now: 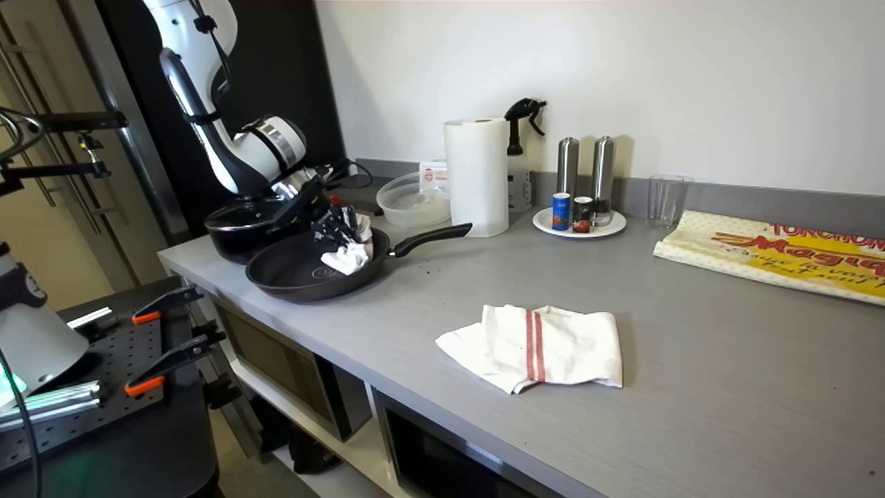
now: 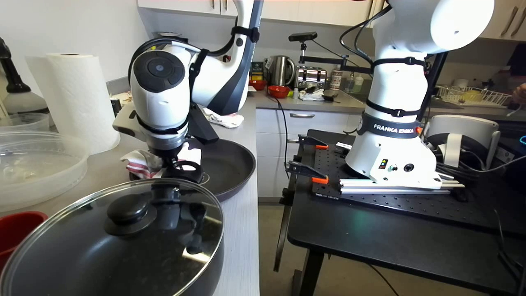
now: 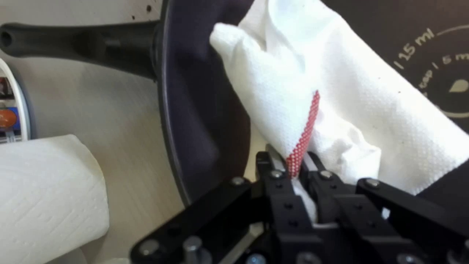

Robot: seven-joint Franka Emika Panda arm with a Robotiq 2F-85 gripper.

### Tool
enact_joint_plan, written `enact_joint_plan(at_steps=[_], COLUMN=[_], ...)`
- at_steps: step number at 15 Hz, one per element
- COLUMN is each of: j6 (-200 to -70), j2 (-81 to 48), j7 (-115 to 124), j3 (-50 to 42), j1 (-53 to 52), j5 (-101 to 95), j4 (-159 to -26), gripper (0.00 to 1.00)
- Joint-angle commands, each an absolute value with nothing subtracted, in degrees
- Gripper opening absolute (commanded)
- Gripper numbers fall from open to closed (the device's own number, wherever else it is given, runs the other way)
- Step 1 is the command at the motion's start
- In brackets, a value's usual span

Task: Use the towel to wipe the black pan.

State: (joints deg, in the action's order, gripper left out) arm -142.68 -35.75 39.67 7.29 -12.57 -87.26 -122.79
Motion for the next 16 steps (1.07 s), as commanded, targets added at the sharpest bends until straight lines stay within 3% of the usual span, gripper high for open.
enact_joint_plan(at_steps=[1, 16], j6=[-142.3, -129.8], j2=[-35.4, -27.5], j7=[43.1, 47.7], j3=[6.5, 9.3], j1=[-9.8, -10.1], j5=[-88.1, -84.0], j4=[-124.6, -137.8], gripper=[0.03, 0.03])
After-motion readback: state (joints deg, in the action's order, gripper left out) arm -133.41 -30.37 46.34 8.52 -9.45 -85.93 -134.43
